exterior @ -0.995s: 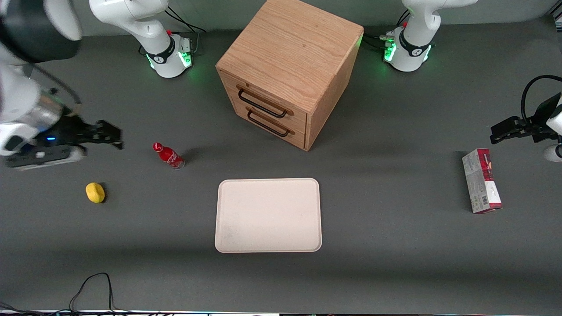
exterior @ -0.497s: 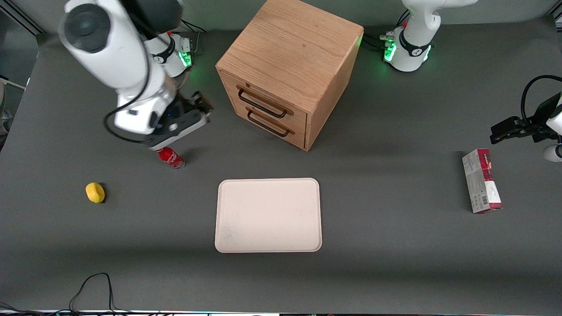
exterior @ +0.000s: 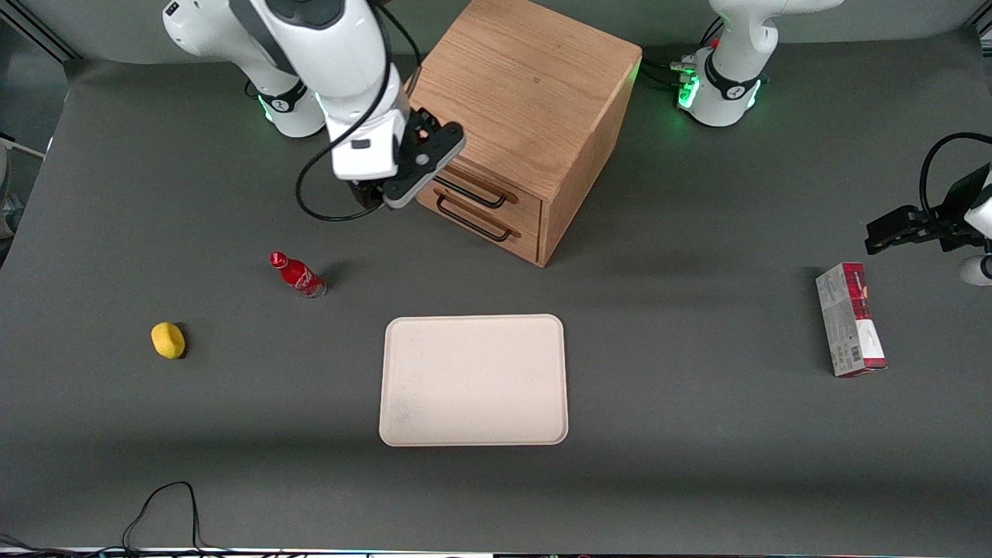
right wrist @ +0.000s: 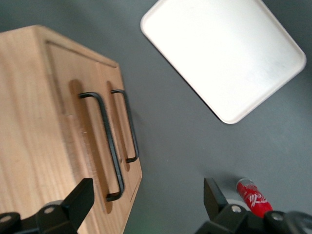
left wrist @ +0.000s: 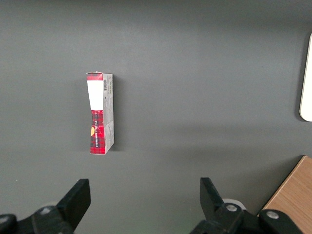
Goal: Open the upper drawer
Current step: 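Move the right gripper toward the upper drawer's black handle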
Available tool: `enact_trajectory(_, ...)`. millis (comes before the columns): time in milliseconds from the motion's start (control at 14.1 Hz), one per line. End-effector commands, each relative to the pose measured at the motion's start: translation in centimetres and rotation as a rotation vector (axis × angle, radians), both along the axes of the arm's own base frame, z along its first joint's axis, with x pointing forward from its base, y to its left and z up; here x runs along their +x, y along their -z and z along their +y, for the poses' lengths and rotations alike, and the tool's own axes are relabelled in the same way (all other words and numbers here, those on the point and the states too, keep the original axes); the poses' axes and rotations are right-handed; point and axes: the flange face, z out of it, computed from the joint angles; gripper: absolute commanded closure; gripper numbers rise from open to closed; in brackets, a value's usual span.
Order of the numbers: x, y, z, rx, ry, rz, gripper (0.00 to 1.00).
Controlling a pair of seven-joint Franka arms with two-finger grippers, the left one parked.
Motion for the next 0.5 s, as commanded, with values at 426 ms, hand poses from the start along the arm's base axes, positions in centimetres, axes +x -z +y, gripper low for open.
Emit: enact_trajectory(426,-0.79,0.60,0.58,0.088,-0.155,0.082,0.00)
